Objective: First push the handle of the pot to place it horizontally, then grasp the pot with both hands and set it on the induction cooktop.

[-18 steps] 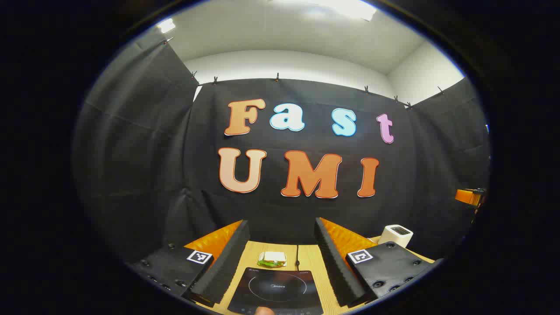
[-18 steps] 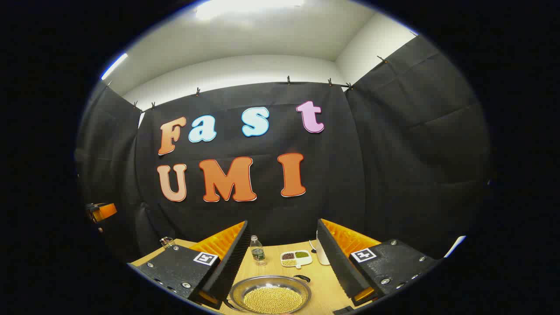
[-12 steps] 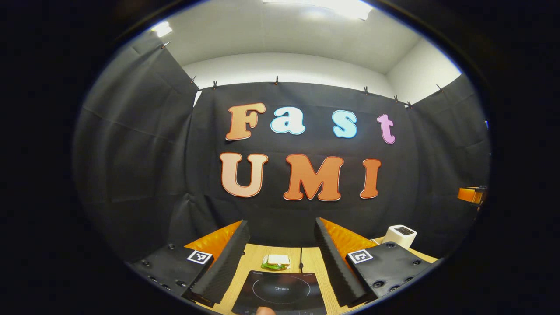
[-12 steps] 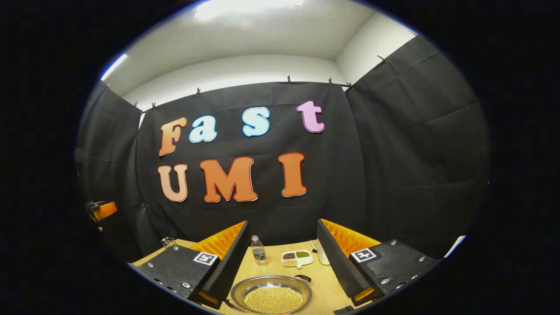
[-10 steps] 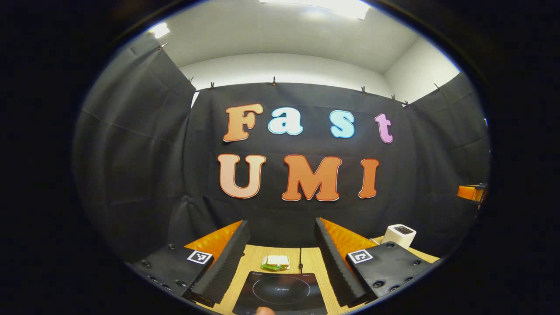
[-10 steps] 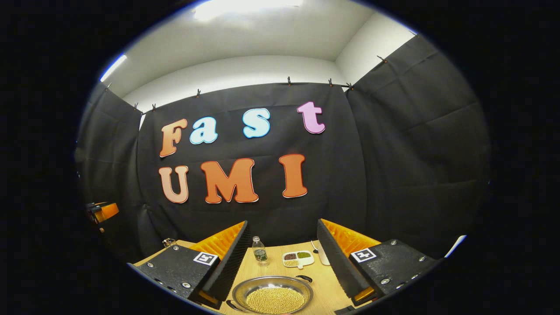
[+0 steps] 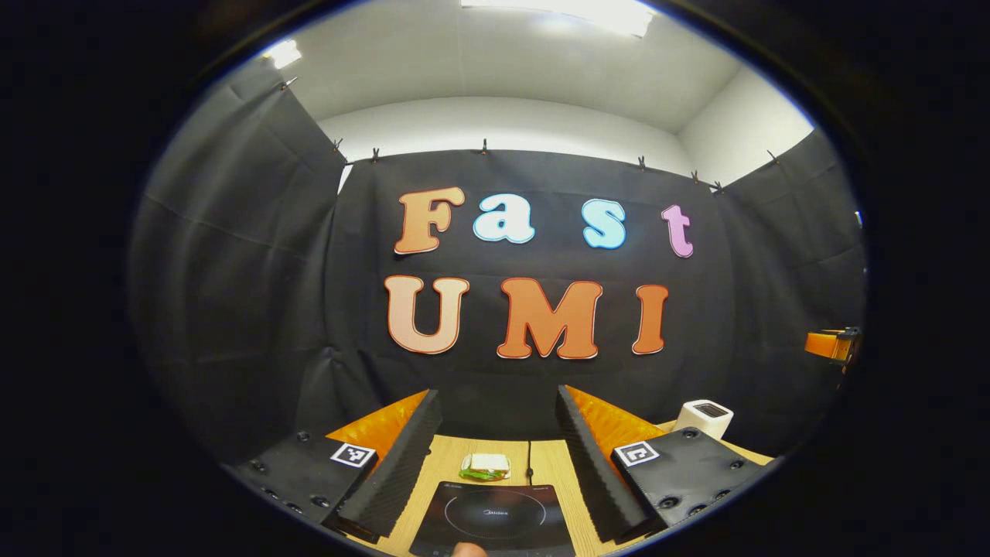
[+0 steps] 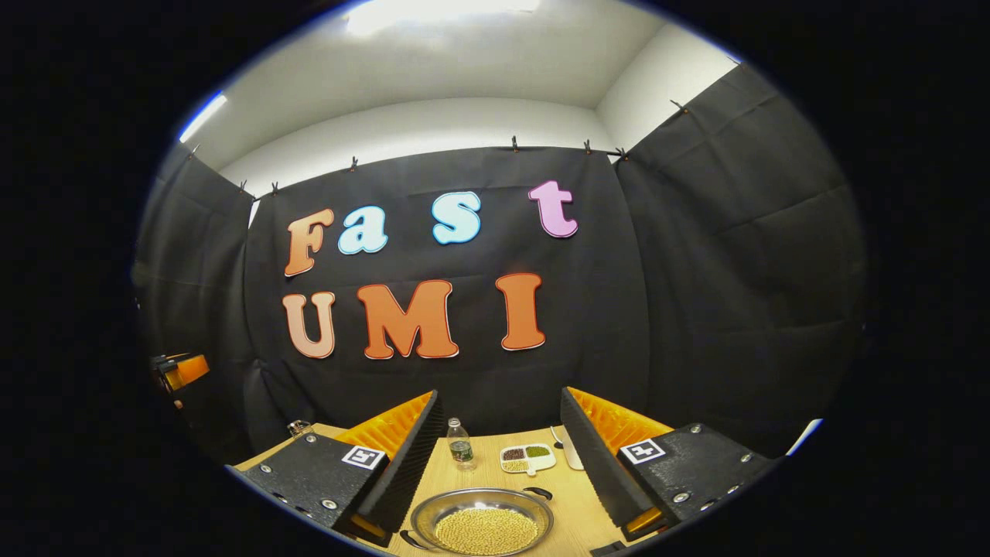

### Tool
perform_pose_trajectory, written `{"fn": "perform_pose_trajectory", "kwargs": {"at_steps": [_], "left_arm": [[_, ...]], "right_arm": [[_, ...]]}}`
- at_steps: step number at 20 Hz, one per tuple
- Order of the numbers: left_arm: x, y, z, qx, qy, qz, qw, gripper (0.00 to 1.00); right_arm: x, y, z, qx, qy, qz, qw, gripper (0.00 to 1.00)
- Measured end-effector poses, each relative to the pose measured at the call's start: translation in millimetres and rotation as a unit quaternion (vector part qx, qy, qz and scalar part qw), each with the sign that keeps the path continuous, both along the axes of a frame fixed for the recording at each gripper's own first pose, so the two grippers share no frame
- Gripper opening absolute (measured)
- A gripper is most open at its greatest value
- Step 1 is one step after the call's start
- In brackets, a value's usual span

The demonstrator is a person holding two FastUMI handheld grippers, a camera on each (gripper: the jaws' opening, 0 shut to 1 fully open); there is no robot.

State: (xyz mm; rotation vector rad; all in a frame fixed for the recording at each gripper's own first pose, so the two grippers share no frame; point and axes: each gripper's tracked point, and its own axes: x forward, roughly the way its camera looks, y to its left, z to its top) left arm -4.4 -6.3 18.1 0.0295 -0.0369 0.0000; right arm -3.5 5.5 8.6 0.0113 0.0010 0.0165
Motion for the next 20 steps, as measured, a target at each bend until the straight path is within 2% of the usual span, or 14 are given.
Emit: {"fn": "perform_pose_trajectory", "kwargs": {"at_steps": [2,3,4,9,11,12,15,16,17,18,19,20], "left_arm": [[-1.2,-2.0,-1.3,0.0,0.001,-0.002,1.0,0.97],[-0.6,-2.1,-1.3,-0.001,0.002,-0.003,1.0,0.97],[-0.8,-2.3,-0.9,-0.001,0.002,-0.004,1.0,0.97],[-1.6,1.4,-3.2,-0.003,0.006,0.001,1.0,0.96],[-1.1,2.0,-3.2,-0.005,0.006,0.003,1.0,0.96],[-1.2,4.2,-3.9,-0.006,0.007,0.005,1.0,0.96],[-1.3,6.4,-6.3,-0.007,0.01,0.007,1.0,0.96],[-0.4,7.7,-7.1,-0.01,0.012,0.008,1.0,0.97],[-0.7,8.4,-7.9,-0.012,0.013,0.007,1.0,0.97],[-1.3,9.1,-9.2,-0.013,0.014,0.007,1.0,0.97],[-1.6,10.6,-9.2,-0.014,0.015,0.009,1.0,0.97],[-2.1,11.1,-9.9,-0.016,0.016,0.009,1.0,0.97]], "right_arm": [[1.5,-3.0,1.0,0.004,-0.001,-0.004,1.0,0.95],[1.7,-3.7,1.1,0.006,-0.002,-0.005,1.0,1.0],[0.9,-5.6,1.8,0.01,-0.004,-0.009,1.0,0.95],[2.2,-12.8,1.7,0.031,-0.012,-0.021,0.999,0.9],[4.6,-15.1,-1.6,0.027,-0.01,-0.022,0.999,0.82],[4.7,-16.2,-3.8,0.024,-0.009,-0.022,0.999,0.74],[5.5,-10.9,-9.8,0.023,-0.003,-0.012,1.0,0.6],[5.6,-8.5,-12.6,0.02,-0.001,-0.007,1.0,0.5],[5.6,-7.6,-17.3,0.016,0.002,-0.003,1.0,0.56],[5.7,-6.6,-20.2,0.01,0.004,-0.001,1.0,0.46],[5.2,-5.9,-22.7,0.004,0.006,0.0,1.0,0.42],[4.7,-4.6,-25.4,-0.003,0.008,0.001,1.0,0.34]]}}
